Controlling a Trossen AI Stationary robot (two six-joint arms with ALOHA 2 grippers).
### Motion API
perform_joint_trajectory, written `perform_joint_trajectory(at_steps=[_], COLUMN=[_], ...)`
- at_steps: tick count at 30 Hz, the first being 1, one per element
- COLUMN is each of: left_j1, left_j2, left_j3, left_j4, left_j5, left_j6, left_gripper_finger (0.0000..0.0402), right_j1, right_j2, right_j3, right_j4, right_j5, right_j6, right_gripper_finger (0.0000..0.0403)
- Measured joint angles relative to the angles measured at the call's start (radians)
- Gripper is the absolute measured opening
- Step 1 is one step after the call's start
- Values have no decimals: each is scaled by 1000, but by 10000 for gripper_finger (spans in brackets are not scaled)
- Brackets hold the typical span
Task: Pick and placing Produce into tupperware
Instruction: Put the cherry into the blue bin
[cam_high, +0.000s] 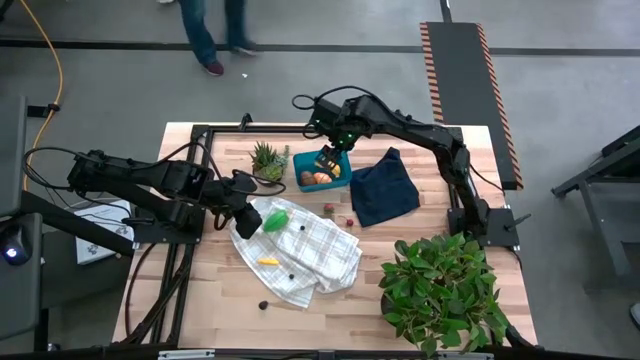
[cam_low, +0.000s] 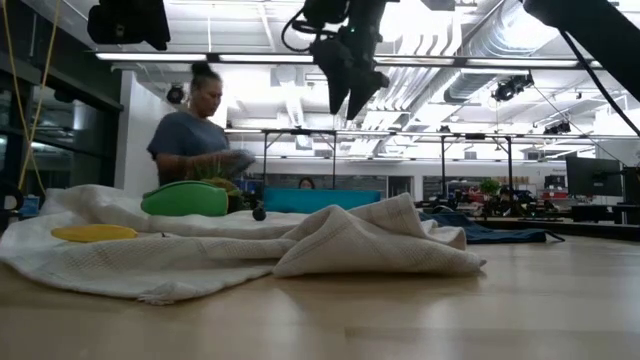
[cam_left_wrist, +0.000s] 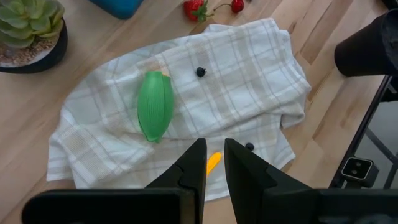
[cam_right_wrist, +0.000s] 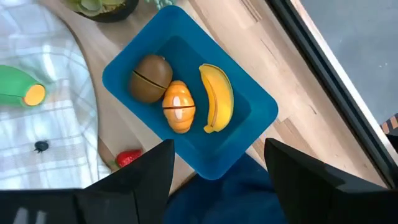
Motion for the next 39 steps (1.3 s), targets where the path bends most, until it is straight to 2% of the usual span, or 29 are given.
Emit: perform_joint_trajectory(at_steps=[20,31,34,39], left_j1=[0,0,0,0], left_j2=[0,0,0,0], left_j3=[0,0,0,0], left_j4=[0,-1,-1,-4], left_j5=[0,0,0,15], left_j6=[0,8,8,13], left_gripper_finger=[46,46,46,46], right_j1=[50,94,99,108], right_j2=[-17,-17,-19,-34], right_j3=[-1,-1,-23,-144], right_j4=[-15,65,113,229], right_j5=[40,35,15,-72], right_j6=[8,26,42,76], right_gripper_finger=[240,240,240,240])
